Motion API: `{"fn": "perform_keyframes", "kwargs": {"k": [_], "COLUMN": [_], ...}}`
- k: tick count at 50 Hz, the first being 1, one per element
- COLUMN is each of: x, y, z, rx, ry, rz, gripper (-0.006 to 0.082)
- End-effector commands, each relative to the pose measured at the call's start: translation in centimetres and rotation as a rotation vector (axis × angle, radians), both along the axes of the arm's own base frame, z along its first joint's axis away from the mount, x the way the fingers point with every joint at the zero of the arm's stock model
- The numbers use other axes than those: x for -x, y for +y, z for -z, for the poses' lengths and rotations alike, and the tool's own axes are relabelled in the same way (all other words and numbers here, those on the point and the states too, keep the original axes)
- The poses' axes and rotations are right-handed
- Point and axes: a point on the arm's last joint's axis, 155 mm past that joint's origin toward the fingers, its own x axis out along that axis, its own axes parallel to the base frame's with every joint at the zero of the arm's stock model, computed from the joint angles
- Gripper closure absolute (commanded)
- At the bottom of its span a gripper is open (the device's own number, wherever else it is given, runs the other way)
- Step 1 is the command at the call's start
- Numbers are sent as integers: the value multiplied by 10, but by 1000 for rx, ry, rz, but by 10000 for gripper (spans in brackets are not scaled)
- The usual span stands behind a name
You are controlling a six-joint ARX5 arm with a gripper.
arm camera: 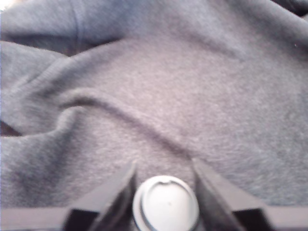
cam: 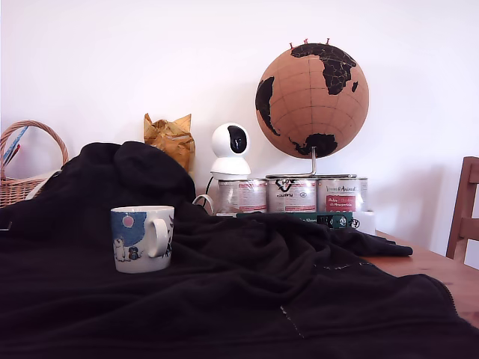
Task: Pick the grey coffee capsule and place it inside the blue coffee cup
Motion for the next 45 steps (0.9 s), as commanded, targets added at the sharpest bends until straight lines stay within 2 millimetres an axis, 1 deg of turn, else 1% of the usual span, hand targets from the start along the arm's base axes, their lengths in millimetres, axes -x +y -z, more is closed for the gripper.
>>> {"fn": "perform_keyframes", "kwargs": {"k": [1, 4, 7, 12, 17, 22, 27, 30, 34, 37, 45], "x": [6, 5, 2, -6, -14, -19, -25, -29, -34, -37, -39], "y": [1, -2, -4, -10, -9, -10, -17, -27, -44, -60, -106], "z": [13, 12, 6, -12, -37, -69, -101, -120, -140, -153, -173], "rx": [2, 9, 19, 21, 15, 13, 25, 52, 97, 135, 164], "ry": [44, 38, 18, -33, -96, -163, -233, -274, -312, -331, -351], "rz": [2, 12, 21, 42, 43, 46, 84, 110, 156, 198, 304], "gripper": [514, 516, 516, 516, 516, 516, 516, 516, 516, 516, 515]}}
